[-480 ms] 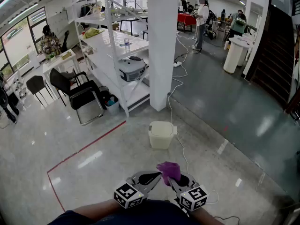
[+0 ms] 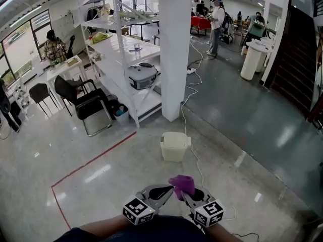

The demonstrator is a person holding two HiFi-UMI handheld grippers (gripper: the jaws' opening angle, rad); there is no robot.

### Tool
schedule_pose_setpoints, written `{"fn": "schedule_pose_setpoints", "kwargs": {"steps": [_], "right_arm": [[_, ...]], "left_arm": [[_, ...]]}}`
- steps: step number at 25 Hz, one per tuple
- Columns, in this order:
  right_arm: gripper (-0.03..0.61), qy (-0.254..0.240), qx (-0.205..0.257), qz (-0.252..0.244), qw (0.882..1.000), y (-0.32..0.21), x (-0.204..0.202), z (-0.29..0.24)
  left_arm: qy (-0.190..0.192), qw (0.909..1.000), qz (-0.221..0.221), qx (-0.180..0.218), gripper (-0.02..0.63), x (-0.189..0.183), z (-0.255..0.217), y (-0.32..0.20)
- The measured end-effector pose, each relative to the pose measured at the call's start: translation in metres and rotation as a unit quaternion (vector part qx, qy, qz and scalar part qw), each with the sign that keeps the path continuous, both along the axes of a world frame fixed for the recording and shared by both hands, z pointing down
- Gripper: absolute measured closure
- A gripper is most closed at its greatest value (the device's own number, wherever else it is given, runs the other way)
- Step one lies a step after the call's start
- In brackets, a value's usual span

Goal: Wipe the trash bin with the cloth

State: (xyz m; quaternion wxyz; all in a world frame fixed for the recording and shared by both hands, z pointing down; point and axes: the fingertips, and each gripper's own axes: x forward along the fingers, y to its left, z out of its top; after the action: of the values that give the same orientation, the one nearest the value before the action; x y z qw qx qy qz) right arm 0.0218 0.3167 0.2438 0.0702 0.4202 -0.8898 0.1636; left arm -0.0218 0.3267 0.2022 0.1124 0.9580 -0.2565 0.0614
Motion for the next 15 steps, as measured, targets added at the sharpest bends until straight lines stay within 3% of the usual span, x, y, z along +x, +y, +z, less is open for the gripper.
{"fn": "schedule_pose_setpoints", "kwargs": {"steps": [15], "right_arm": [[0.495, -0.019, 0.005, -0.005, 1.0, -0.01, 0.019, -0.003]], "left_arm": [[0.009, 0.9999, -0.012, 0.001, 0.609, 0.018, -0.004, -0.012]]}}
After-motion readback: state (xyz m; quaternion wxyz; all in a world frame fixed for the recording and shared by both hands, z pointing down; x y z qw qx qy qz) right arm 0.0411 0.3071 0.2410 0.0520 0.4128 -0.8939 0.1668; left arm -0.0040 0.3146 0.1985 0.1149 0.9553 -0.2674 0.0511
